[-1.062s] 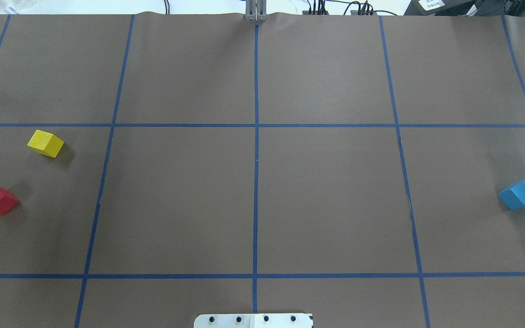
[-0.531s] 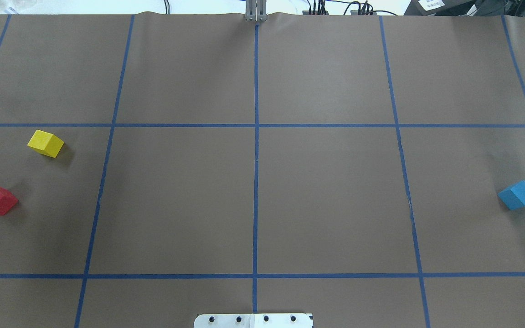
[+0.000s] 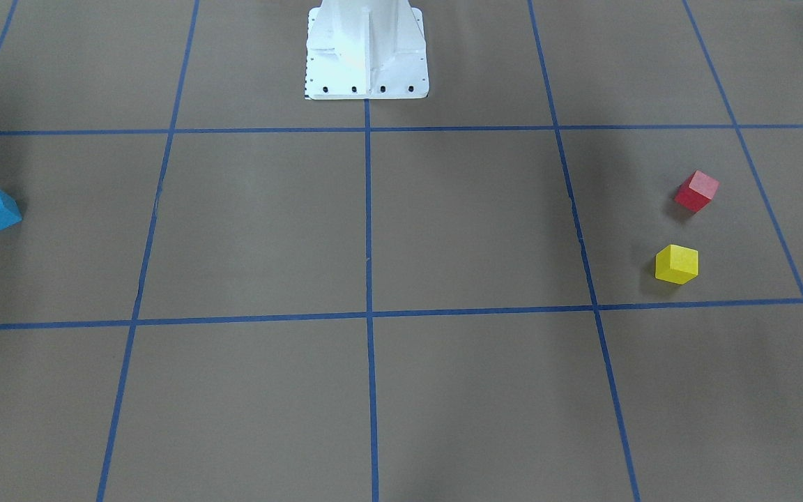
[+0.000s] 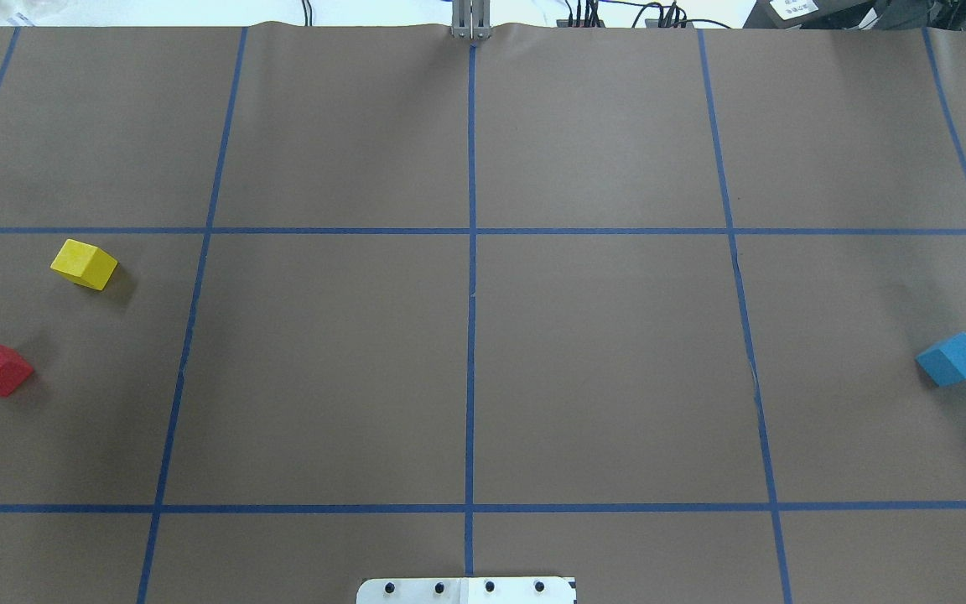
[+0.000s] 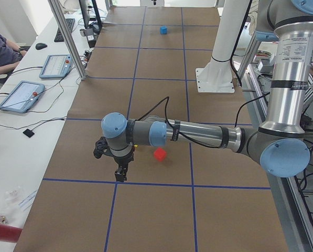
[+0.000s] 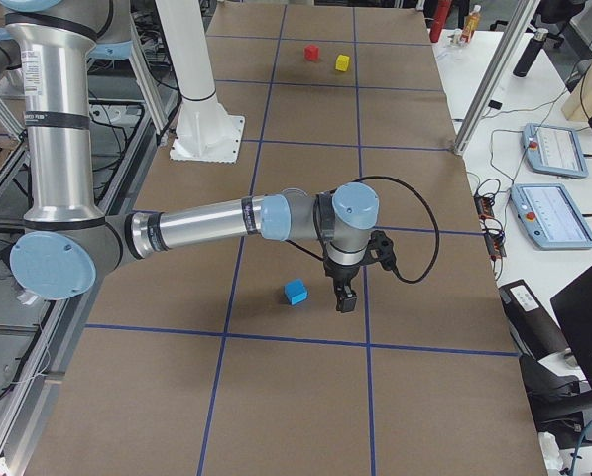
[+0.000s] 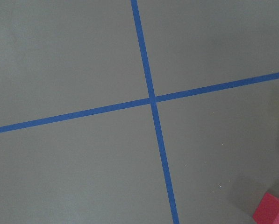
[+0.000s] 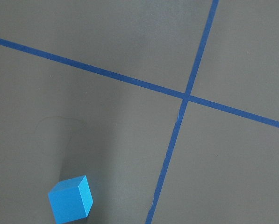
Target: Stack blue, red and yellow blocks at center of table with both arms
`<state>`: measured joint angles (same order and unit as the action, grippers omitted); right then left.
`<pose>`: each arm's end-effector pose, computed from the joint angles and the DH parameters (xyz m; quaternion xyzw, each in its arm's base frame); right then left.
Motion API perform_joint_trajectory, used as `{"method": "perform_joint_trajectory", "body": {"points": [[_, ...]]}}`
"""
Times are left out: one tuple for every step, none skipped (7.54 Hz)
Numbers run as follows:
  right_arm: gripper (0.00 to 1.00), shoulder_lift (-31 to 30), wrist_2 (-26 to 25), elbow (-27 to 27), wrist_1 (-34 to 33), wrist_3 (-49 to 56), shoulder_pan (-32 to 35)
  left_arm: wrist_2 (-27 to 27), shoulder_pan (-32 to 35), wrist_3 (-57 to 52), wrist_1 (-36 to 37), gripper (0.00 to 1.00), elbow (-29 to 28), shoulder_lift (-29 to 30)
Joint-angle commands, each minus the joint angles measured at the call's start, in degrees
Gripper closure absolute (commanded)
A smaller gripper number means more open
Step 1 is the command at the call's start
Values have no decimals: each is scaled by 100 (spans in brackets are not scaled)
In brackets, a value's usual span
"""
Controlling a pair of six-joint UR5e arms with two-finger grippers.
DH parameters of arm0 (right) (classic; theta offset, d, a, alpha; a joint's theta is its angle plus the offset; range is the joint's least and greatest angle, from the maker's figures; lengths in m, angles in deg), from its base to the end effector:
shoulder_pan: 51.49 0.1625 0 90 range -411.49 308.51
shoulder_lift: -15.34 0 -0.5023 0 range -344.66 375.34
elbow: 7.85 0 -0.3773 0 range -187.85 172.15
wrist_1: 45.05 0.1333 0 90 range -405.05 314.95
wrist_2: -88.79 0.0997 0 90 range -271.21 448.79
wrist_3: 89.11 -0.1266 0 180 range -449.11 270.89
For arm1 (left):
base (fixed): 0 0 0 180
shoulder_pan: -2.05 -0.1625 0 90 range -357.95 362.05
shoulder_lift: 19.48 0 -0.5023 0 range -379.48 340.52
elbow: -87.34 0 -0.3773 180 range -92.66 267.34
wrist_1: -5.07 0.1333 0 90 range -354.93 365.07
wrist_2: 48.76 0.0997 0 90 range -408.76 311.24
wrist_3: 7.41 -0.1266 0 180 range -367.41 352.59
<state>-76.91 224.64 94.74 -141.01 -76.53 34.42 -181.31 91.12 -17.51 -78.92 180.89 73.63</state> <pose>0.0097 -0.4595 0.6770 0.0639 -0.3856 -0.1481 0.9085 -0.0395 -0.5035 0.7124 0.0343 0.3613 0.0916 0.9273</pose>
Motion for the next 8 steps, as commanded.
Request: {"method": "perform_joint_trajectory", "body": {"points": [[0, -643, 345, -124, 2157, -141, -335, -8, 13, -1, -12, 0, 58, -83], [0, -793, 336, -142, 2413, -978, -555, -8, 13, 8, -12, 0, 180, -187], [0, -803, 145, -134, 2380, -1273, -1053, -8, 13, -1, -12, 0, 199, -223], [0, -803, -414, -134, 2371, -1555, -1511, -8, 5, -1, -12, 0, 199, -215], [0, -777, -480, -125, 2371, -1862, -1759, -8, 13, -1, -12, 0, 199, -215], [0, -734, -525, -73, 2371, -2196, -1901, -8, 5, -1, -12, 0, 199, -215], [0, -733, -743, -63, 2371, -2269, -2094, -17, 5, -1, -21, 0, 199, -215], [0, -724, -762, -63, 2380, -2269, -2244, -17, 5, -1, -21, 0, 199, -206]]}}
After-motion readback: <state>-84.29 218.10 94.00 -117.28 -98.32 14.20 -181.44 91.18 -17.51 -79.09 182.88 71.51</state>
